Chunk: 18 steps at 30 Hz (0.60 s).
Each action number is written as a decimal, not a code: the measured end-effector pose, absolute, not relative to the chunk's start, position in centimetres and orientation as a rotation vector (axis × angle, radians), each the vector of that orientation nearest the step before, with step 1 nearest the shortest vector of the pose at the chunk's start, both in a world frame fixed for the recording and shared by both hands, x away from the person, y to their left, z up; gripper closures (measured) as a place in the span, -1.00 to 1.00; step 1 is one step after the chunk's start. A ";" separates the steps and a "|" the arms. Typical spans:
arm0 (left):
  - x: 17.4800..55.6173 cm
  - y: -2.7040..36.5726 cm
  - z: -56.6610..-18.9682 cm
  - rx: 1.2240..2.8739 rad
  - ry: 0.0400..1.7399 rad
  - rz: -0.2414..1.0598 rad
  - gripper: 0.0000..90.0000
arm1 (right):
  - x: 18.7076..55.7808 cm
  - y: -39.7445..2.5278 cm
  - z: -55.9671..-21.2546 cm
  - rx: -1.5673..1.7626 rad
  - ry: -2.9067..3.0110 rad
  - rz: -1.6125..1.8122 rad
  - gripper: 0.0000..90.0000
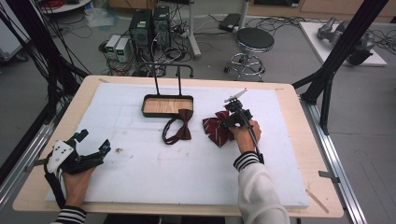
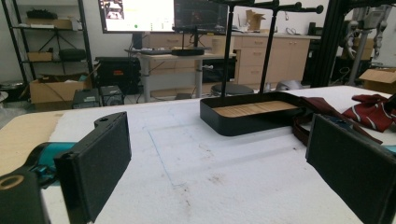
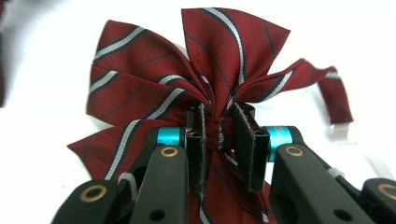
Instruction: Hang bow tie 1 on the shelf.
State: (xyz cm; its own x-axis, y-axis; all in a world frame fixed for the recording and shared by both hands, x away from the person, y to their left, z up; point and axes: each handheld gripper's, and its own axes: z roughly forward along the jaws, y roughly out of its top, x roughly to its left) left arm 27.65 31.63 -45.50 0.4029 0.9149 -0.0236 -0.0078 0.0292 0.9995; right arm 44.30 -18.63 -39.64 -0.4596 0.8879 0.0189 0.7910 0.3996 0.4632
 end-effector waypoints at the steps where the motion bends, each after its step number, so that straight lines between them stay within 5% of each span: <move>1: 27.6 31.6 -45.5 1.349 0.902 0.887 -0.84 | 44.3 -18.6 -39.5 1.473 2.424 0.628 0.69; 18: 27.6 31.6 -45.5 1.349 0.902 0.886 -0.84 | 43.1 -18.6 -37.0 1.368 2.313 0.883 0.69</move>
State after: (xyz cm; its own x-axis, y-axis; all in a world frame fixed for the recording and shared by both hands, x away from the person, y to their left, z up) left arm 27.63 31.61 -45.51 0.4036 0.9146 -0.0234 -0.0072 0.0287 0.9996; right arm 43.10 -18.58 -37.01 -0.4949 0.8679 0.0428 0.6756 0.3534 0.6470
